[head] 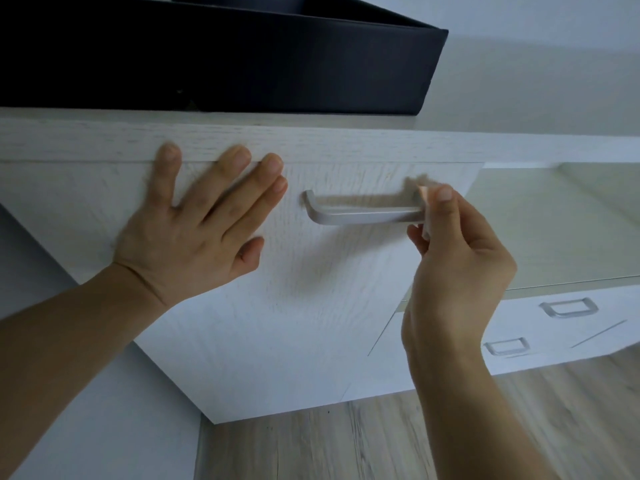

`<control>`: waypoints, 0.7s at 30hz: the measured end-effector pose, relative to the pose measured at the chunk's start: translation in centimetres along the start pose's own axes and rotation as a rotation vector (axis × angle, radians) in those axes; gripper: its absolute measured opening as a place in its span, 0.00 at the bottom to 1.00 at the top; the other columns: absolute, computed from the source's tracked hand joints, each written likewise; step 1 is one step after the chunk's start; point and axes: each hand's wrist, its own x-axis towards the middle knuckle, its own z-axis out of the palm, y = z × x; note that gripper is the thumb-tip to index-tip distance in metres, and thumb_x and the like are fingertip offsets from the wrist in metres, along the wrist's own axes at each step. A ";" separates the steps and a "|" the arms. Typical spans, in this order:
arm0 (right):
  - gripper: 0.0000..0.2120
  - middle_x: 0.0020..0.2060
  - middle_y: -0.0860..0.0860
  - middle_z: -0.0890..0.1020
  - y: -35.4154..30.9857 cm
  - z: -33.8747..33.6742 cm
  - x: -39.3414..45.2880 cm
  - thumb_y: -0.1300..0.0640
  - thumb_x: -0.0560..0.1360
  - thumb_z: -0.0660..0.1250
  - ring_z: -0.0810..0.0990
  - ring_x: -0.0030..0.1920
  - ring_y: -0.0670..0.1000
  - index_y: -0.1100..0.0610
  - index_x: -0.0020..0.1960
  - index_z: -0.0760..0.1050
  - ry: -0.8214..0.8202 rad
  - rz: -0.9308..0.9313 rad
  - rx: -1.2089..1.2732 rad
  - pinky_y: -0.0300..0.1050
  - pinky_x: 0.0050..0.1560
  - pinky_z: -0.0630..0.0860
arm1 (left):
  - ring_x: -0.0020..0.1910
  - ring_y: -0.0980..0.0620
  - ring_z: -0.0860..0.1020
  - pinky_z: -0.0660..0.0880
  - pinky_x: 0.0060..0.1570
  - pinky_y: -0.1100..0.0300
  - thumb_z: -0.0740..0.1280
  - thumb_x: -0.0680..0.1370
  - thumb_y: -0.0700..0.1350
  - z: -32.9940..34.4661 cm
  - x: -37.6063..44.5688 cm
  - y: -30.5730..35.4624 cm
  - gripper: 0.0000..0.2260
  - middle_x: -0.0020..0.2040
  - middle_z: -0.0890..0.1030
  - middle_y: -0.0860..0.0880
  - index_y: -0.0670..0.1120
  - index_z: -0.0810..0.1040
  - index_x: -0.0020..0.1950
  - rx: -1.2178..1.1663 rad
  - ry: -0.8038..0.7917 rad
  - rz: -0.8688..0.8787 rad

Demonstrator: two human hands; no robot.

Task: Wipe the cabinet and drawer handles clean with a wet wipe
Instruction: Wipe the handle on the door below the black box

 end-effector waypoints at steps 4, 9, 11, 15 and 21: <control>0.07 0.43 0.48 0.83 0.0 -0.3 -0.1 0.50 0.75 0.68 0.80 0.37 0.39 0.50 0.49 0.83 -0.056 -0.035 -0.053 0.34 0.46 0.78 | 0.76 0.41 0.47 0.46 0.70 0.36 0.56 0.78 0.54 0.1 0.1 0.0 0.31 0.78 0.49 0.40 0.38 0.56 0.76 0.003 0.001 -0.002; 0.09 0.44 0.47 0.83 -0.2 -0.6 -0.3 0.52 0.75 0.69 0.81 0.38 0.38 0.53 0.52 0.82 -0.057 -0.045 -0.097 0.38 0.47 0.80 | 0.76 0.40 0.48 0.45 0.70 0.36 0.56 0.78 0.54 0.3 -0.2 0.2 0.31 0.77 0.51 0.40 0.38 0.57 0.75 0.029 0.002 -0.002; 0.08 0.45 0.47 0.84 -0.2 -0.7 -0.5 0.53 0.75 0.69 0.81 0.39 0.39 0.54 0.52 0.82 -0.049 -0.046 -0.100 0.39 0.48 0.80 | 0.76 0.40 0.49 0.45 0.70 0.36 0.56 0.78 0.54 0.3 -0.2 0.1 0.31 0.77 0.52 0.40 0.38 0.58 0.75 0.024 0.002 -0.007; 0.08 0.45 0.48 0.85 -0.4 -0.7 -0.7 0.56 0.72 0.72 0.82 0.39 0.39 0.56 0.51 0.83 -0.031 0.022 -0.001 0.36 0.45 0.80 | 0.76 0.41 0.51 0.47 0.70 0.35 0.57 0.77 0.53 0.3 -0.3 0.2 0.30 0.77 0.54 0.40 0.37 0.60 0.75 0.011 0.010 -0.019; 0.02 0.35 0.46 0.85 -0.8 0.2 -3.8 0.60 0.71 0.73 0.83 0.37 0.42 0.54 0.41 0.84 -0.088 0.151 0.002 0.35 0.44 0.80 | 0.76 0.41 0.49 0.46 0.70 0.36 0.55 0.79 0.53 -0.7 0.0 0.1 0.29 0.77 0.52 0.40 0.37 0.58 0.75 -0.006 -0.054 -0.011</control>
